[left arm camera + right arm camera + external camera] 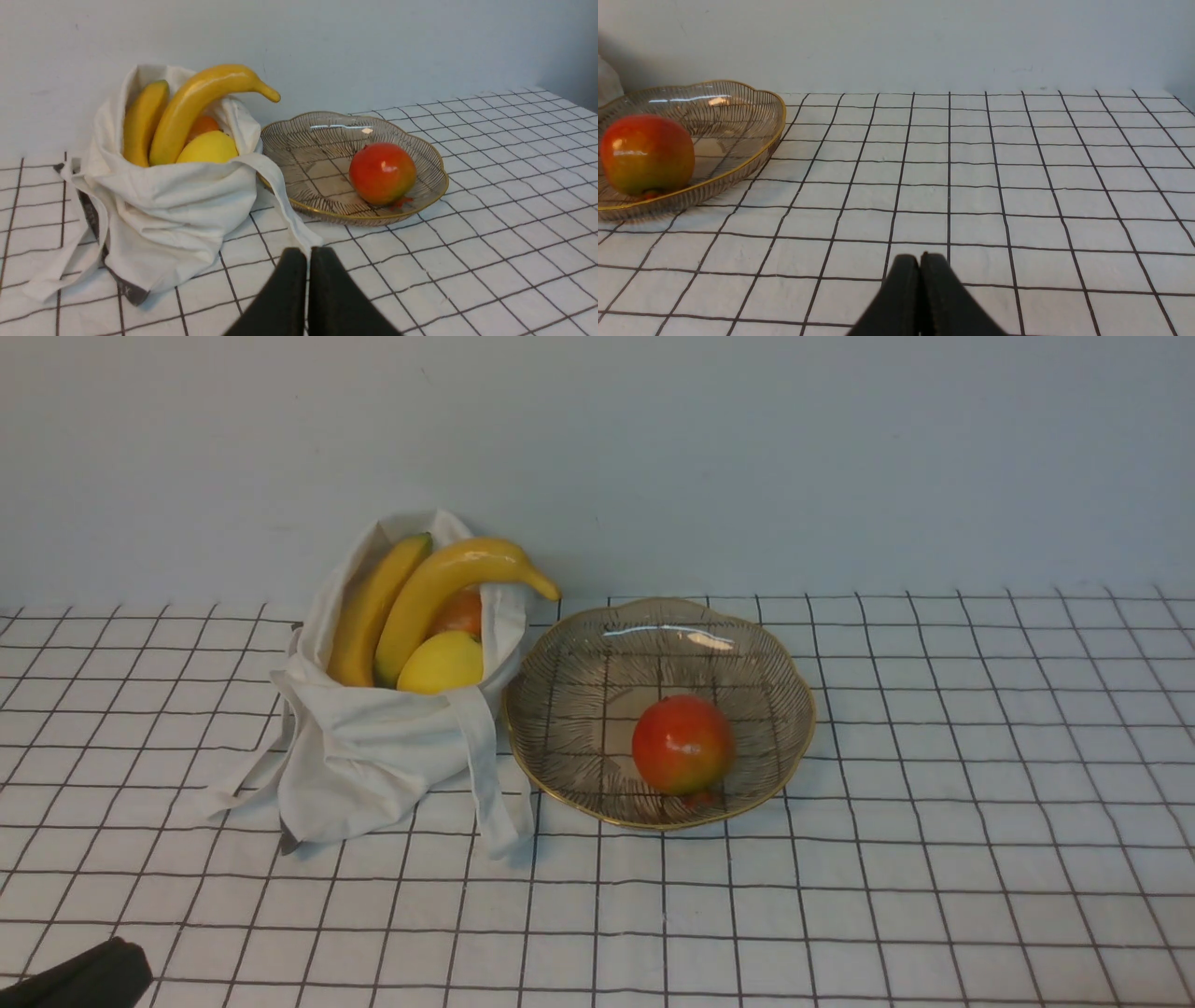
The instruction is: Take the fruit out of the bag on the white checkered tablecloth and place them on the plate.
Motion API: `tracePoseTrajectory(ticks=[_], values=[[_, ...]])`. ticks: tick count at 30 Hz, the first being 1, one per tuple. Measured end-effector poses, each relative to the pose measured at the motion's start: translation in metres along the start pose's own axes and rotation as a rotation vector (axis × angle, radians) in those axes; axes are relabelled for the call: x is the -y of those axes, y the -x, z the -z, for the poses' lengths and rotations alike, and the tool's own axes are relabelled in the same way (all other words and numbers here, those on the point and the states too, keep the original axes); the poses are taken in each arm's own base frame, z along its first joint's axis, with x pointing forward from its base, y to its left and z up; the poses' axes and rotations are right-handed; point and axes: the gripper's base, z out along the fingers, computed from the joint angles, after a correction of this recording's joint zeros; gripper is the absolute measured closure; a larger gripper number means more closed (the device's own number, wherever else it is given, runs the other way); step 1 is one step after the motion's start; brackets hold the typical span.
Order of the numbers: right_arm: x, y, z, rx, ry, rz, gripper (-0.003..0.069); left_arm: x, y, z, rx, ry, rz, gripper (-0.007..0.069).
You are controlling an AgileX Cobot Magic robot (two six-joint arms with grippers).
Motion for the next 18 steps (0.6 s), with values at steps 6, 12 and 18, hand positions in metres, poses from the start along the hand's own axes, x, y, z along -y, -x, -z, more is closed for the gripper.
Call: tracePoseTrajectory(ticks=[6,12,18], values=[[0.000,0.000,0.000,0.000,0.000,0.000,0.0675,-0.001,-0.006,-0.002,-0.023,0.002,0.000,0.0632],[0.000,0.000,0.000,0.000,0.000,0.000,0.0675,-0.007,-0.020,-0.008,-0.040,0.068,-0.043,0.0632],[0.000,0.000,0.000,0.000,0.000,0.000,0.0675,-0.023,-0.050,-0.015,-0.087,0.274,-0.051,0.0632]])
